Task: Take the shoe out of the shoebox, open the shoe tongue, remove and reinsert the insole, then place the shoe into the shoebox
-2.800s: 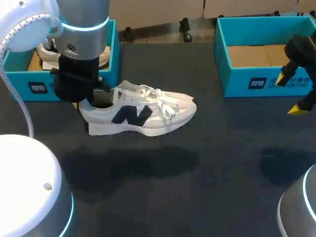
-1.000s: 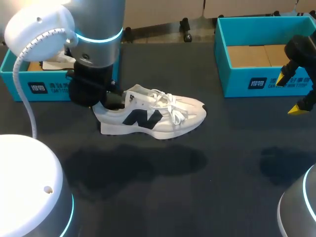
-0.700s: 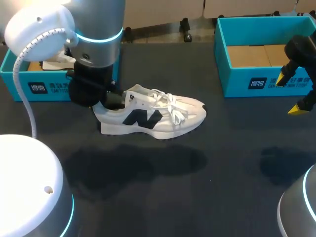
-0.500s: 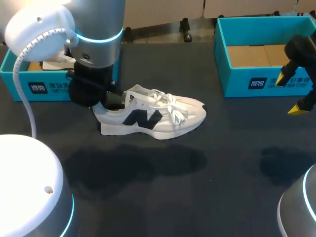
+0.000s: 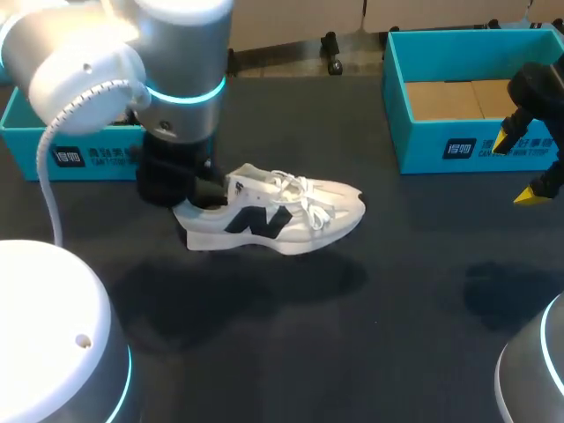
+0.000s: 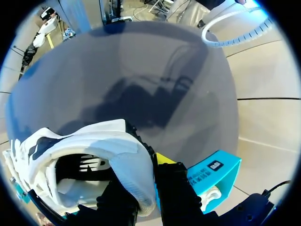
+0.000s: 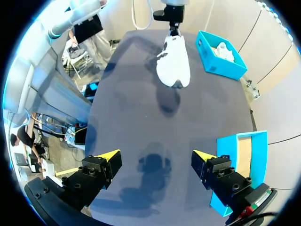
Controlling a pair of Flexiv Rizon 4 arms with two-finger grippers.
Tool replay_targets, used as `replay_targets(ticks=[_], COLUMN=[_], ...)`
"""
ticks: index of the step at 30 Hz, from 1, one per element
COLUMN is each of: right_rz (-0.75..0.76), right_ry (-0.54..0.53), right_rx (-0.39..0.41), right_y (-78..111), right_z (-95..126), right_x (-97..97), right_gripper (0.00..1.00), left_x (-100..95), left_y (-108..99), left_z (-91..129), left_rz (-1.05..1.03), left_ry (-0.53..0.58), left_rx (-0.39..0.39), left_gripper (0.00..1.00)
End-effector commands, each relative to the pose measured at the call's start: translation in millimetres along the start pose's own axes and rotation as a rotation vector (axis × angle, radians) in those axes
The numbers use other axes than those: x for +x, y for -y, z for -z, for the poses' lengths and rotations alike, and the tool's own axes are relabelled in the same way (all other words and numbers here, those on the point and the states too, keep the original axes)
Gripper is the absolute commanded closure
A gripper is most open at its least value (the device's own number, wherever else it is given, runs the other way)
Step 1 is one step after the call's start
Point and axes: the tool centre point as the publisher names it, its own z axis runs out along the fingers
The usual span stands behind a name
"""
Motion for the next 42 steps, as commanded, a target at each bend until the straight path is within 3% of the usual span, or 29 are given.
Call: replay_targets(ticks=[1, 21, 42], right_rz=[0.000, 0.000, 0.000], right_ry=[-0.002, -0.002, -0.002], right_rx=[0.002, 0.002, 0.002], right_y=[0.0, 0.0, 0.0], right_z=[-1, -1, -1], right_x=[-1.3, -1.3, -1.3], right_gripper=[0.00, 0.00, 0.00], left_x=[-15.4, -65.3, -83.0], left_y=[-4, 11, 12], left_z=[-15, -76, -115], left_rz=[0.003, -0.010, -0.014], left_ry=[-0.013, -0.030, -0.102], left_rx=[0.008, 0.030, 0.036], left_gripper=[1.00, 1.00, 1.00])
